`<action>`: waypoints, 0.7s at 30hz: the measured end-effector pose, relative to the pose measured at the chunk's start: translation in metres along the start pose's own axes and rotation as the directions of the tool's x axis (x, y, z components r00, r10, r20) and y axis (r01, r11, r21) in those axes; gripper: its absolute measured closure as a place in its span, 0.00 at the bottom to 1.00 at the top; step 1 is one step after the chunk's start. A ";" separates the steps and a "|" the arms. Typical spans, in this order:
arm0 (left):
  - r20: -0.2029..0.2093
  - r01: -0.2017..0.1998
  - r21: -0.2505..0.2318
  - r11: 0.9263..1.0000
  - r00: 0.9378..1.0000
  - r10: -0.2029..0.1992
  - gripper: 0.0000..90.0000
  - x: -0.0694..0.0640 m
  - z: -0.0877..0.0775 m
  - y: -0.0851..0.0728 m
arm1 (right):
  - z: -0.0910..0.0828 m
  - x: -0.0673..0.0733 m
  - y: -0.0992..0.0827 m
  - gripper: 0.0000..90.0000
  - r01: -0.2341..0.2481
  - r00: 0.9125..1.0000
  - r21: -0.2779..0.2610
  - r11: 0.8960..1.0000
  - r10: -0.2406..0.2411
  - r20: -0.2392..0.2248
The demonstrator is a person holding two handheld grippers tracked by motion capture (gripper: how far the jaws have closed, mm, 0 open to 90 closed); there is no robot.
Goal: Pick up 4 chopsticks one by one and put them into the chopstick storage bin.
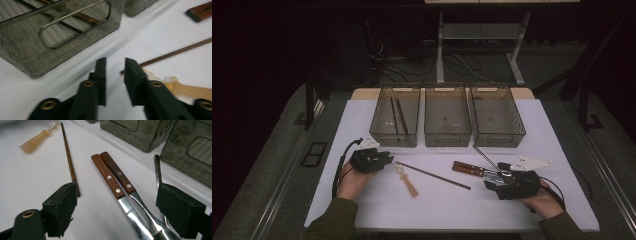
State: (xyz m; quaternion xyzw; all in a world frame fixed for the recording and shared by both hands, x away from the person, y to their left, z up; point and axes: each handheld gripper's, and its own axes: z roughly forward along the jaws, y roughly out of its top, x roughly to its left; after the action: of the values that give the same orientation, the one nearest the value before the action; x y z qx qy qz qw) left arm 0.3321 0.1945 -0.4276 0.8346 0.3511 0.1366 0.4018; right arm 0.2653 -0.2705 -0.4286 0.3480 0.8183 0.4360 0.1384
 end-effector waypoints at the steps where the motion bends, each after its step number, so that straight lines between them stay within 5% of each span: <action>1: 0.008 0.010 -0.016 1.000 1.000 -0.009 0.69 -0.002 -0.003 -0.001 | 0.001 0.001 0.002 0.19 -0.003 1.000 0.006 1.000 0.003 -0.009; 10: 0.102 0.000 -0.058 0.998 0.995 0.006 0.45 -0.023 -0.021 -0.009 | 0.020 0.009 0.016 0.21 0.034 0.990 0.088 0.996 -0.021 -0.143; 21: 0.197 -0.028 -0.062 0.998 0.980 0.039 0.25 -0.049 -0.019 -0.020 | 0.045 0.018 0.030 0.39 0.111 0.976 0.101 0.989 -0.090 -0.196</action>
State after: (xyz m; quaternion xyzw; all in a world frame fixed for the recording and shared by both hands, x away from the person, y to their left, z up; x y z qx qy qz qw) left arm 0.2776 0.1800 -0.4282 0.8378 0.2912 0.0699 0.4566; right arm 0.2902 -0.2191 -0.4288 0.2699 0.8673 0.4136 0.0616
